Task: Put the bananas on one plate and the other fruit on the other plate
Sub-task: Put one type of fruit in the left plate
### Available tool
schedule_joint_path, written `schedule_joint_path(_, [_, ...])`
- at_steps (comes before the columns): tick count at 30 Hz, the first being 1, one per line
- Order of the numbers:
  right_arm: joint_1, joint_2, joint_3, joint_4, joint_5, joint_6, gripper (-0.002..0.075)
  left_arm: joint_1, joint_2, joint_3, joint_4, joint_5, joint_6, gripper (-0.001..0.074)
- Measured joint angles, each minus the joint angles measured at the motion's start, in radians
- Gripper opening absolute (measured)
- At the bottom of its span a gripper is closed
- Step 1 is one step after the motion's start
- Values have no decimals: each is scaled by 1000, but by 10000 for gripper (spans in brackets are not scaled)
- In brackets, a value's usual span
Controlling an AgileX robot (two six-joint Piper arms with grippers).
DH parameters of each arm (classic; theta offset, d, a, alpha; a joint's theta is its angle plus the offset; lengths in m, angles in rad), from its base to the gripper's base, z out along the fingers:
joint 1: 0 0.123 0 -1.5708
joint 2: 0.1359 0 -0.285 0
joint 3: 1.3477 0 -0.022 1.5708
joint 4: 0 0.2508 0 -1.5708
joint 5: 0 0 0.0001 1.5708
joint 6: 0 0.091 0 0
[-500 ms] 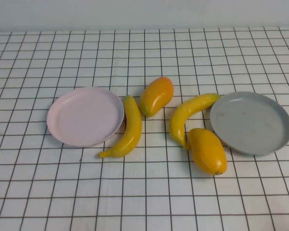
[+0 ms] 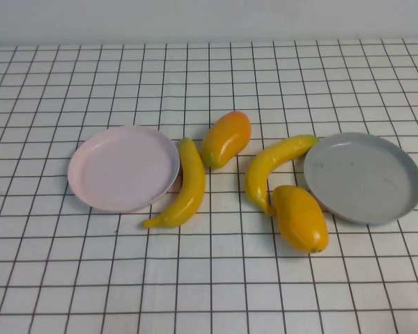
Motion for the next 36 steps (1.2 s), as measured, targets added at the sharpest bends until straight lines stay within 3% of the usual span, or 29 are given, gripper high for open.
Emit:
schedule_joint_path(29, [0, 0, 0, 0, 0, 0, -16, 0, 0, 0, -14, -2, -2, -4])
schedule_joint_path(31, [0, 0, 0, 0, 0, 0, -16, 0, 0, 0, -87, -23, -42, -4])
schedule_joint_path(36, [0, 0, 0, 0, 0, 0, -16, 0, 0, 0, -468, -95, -237, -4])
